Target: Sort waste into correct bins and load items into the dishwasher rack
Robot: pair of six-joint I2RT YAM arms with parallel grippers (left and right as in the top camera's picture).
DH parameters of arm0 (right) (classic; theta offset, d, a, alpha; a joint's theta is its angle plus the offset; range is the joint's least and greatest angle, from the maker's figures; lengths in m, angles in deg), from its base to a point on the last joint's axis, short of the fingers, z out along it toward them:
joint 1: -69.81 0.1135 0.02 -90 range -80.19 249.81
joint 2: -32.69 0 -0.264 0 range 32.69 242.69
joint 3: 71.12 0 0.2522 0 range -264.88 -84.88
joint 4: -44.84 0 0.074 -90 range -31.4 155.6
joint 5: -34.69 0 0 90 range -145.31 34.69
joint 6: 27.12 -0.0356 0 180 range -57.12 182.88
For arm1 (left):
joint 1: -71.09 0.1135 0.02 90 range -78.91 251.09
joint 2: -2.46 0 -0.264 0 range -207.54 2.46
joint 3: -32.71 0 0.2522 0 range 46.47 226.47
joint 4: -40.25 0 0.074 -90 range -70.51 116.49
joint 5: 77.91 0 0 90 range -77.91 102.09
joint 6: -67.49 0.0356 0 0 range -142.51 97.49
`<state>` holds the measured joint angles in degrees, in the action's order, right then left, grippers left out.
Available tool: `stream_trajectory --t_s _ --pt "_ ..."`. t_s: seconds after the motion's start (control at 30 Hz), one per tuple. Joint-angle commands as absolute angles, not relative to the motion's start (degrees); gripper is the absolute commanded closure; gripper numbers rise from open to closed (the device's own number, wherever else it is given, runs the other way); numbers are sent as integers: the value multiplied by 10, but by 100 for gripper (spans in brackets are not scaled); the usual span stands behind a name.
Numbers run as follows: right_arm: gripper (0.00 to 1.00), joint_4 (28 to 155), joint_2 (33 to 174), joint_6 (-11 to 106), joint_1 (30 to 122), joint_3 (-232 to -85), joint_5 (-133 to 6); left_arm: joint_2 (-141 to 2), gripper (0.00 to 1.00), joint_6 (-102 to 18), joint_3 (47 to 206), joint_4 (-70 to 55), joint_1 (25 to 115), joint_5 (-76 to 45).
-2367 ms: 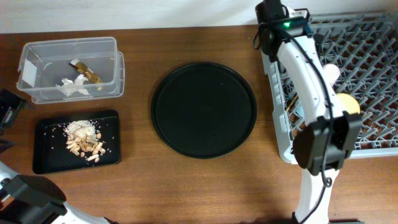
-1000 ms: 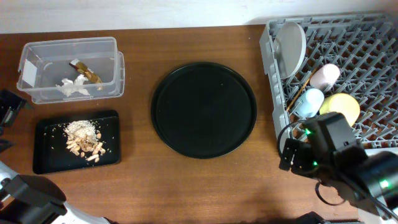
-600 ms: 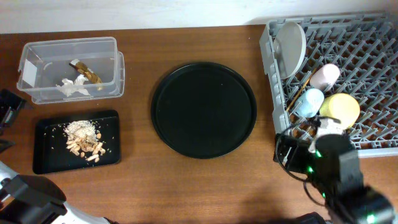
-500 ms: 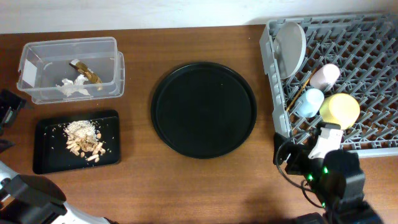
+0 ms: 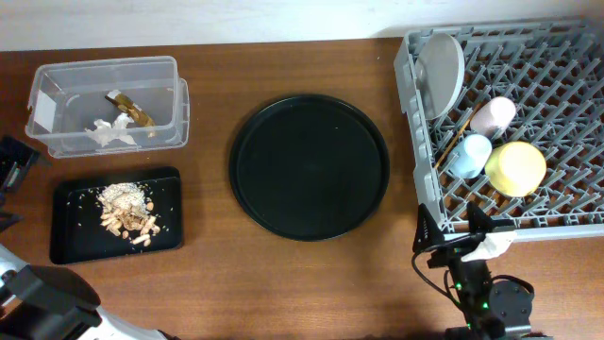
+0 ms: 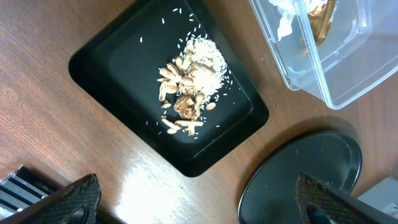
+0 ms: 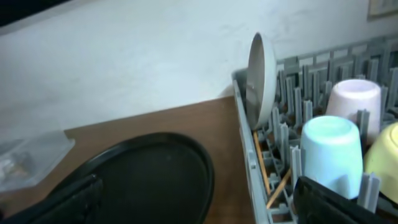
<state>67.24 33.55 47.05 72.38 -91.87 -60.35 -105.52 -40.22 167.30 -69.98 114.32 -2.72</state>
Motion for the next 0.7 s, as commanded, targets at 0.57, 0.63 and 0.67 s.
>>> stream_trajectory --t_s 0.57,0.63,0.67 --pt "2 627 329 609 644 -852 -622 -1039 1 -396 1669 -700 1147 -32" --pt "2 627 329 608 641 -852 -624 -1039 1 -396 1669 -700 1147 -32" --pt "2 627 329 597 639 -852 -624 -1039 1 -396 1669 -700 1147 -32"
